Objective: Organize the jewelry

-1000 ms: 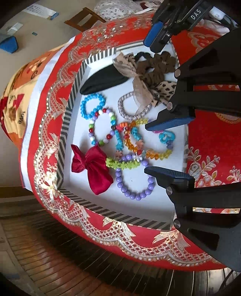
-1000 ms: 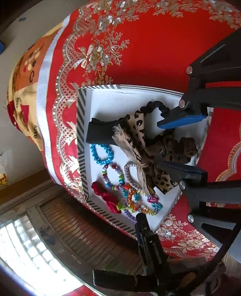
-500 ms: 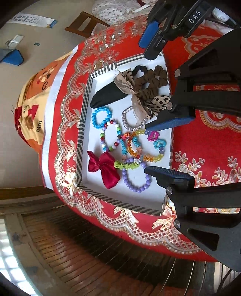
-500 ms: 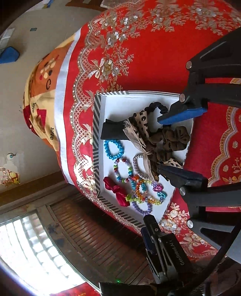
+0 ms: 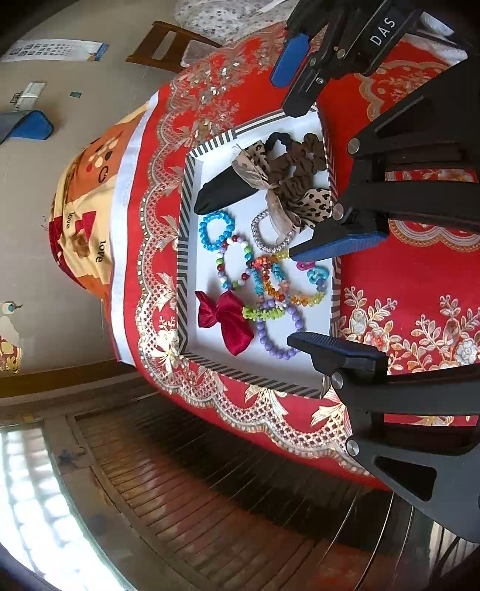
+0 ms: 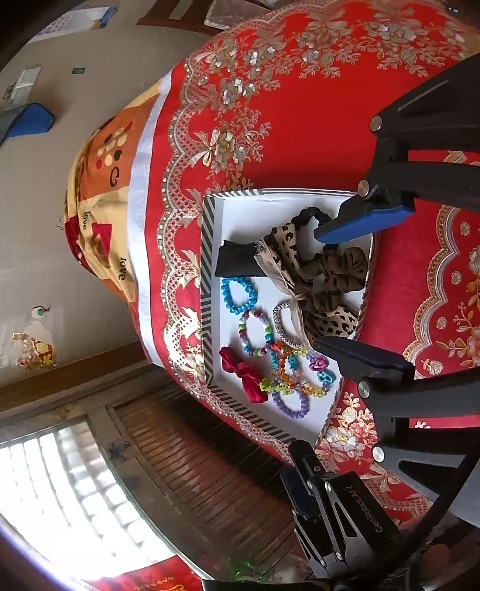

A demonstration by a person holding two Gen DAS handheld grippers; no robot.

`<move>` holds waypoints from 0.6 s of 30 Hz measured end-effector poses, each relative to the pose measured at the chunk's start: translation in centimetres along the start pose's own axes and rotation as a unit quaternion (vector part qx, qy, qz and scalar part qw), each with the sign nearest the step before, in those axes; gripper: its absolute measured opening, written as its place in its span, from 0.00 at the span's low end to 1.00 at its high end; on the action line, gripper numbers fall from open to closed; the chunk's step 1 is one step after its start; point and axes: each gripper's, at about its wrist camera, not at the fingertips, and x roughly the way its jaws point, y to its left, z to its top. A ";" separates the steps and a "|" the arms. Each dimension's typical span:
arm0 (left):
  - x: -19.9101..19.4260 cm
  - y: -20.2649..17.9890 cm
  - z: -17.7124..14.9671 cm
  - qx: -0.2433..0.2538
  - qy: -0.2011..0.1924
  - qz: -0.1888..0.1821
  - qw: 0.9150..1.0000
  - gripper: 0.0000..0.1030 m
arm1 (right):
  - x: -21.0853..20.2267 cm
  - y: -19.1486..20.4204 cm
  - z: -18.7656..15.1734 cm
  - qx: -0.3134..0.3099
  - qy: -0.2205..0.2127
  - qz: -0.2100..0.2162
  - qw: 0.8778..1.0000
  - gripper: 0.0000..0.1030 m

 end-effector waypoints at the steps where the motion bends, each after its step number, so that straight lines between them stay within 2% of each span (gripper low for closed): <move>1: -0.1 0.0 0.0 0.001 0.000 0.003 1.000 0.38 | -0.1 0.0 0.0 0.000 -0.001 -0.001 1.000 0.49; 18: -1.5 -0.4 -0.8 0.001 -0.009 0.004 1.000 0.38 | -1.7 0.2 -0.9 0.000 -0.010 -0.010 1.000 0.55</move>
